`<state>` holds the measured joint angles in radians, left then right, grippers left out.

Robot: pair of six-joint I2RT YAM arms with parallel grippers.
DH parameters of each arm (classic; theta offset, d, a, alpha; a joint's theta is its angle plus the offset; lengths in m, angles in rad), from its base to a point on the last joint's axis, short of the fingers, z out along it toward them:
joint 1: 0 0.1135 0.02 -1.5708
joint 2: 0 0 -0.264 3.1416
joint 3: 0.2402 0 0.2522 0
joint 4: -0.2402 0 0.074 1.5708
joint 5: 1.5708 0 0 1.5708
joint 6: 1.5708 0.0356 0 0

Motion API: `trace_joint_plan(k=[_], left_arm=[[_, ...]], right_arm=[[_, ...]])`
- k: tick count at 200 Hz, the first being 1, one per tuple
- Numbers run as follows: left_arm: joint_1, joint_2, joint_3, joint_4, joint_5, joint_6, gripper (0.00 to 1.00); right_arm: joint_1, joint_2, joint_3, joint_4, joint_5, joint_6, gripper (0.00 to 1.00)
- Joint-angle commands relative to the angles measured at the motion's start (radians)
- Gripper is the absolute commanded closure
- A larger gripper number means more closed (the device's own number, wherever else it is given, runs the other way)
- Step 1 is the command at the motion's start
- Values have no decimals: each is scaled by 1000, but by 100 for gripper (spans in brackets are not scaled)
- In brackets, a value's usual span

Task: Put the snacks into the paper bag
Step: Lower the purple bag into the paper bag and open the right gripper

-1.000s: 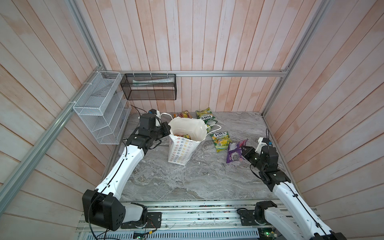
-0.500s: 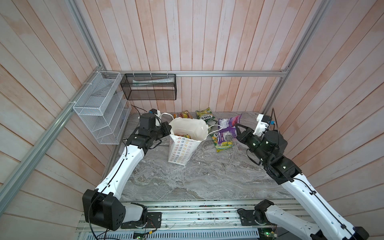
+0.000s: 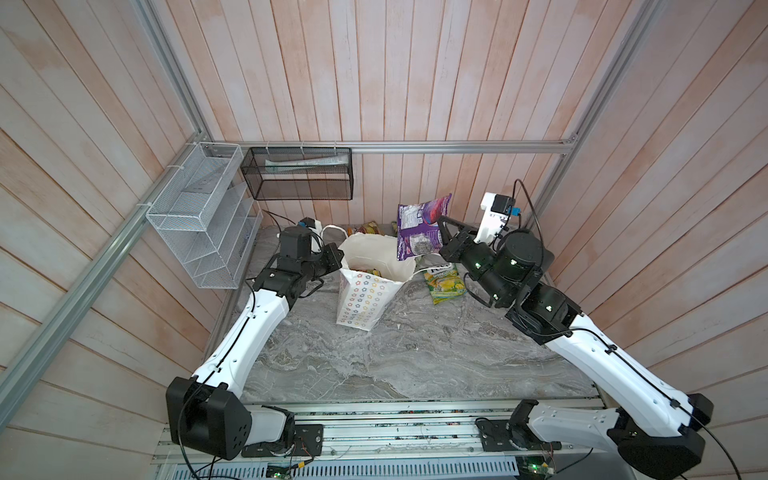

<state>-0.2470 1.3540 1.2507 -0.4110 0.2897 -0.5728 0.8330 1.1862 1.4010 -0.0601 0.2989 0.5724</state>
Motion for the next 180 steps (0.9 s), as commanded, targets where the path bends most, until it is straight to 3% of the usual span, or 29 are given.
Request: trace_joint_plan(k=[1,33,96,180], left_arm=[[3,-10,-5,86,40,-10,100],[2,-6,-2,82,33,-6,100],[6,-17,-2,86,29,-3,100],[7,-17,-5,92,42,-9,100]], right_arm=[[29,21,68,74,58,-70,100],[52,84,113,72,58,-72,100],[57,172,42,92,56,-22,100],[58,269,-35,117,-40,105,100]])
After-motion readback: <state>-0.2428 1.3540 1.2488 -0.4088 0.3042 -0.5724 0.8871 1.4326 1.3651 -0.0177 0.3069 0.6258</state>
